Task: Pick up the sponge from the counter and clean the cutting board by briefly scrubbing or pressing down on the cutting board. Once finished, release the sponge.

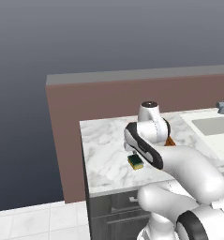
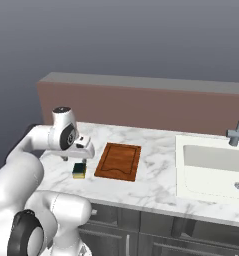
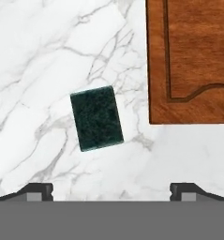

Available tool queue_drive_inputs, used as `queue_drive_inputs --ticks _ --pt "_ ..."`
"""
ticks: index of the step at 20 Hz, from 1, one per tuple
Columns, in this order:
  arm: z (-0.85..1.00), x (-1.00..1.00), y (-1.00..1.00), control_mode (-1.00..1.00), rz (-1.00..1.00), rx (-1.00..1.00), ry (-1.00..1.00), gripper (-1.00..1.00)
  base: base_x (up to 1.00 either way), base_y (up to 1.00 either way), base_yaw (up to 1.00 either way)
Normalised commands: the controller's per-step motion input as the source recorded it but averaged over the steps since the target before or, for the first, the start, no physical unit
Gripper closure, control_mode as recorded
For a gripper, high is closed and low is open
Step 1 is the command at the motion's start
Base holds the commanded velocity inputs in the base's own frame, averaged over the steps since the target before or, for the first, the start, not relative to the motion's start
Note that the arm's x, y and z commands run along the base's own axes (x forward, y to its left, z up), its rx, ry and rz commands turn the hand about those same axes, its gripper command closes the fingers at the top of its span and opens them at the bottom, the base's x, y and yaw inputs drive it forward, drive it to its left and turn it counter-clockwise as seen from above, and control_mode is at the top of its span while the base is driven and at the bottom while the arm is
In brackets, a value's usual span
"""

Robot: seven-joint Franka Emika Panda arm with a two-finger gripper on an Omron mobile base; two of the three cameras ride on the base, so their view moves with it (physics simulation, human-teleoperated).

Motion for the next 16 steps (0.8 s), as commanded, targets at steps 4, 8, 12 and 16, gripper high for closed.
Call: queue_drive_inputs --ticks 4,8,12,16 --pt "-0.28 0.33 0.00 -1.00 0.00 0.00 0.00 -1.00 0.00 0.00 0.00" --pt "-0.34 0.07 0.10 -1.00 0.01 0.00 0.00 -1.00 0.00 0.00 0.00" --pt "-0.27 0.05 0.10 -1.00 0.00 -0.01 0.03 -1.00 0.00 0.00 0.00" --pt "-0.23 0.09 0.03 -1.00 0.00 0.00 0.04 -1.00 0.00 0.00 0.00"
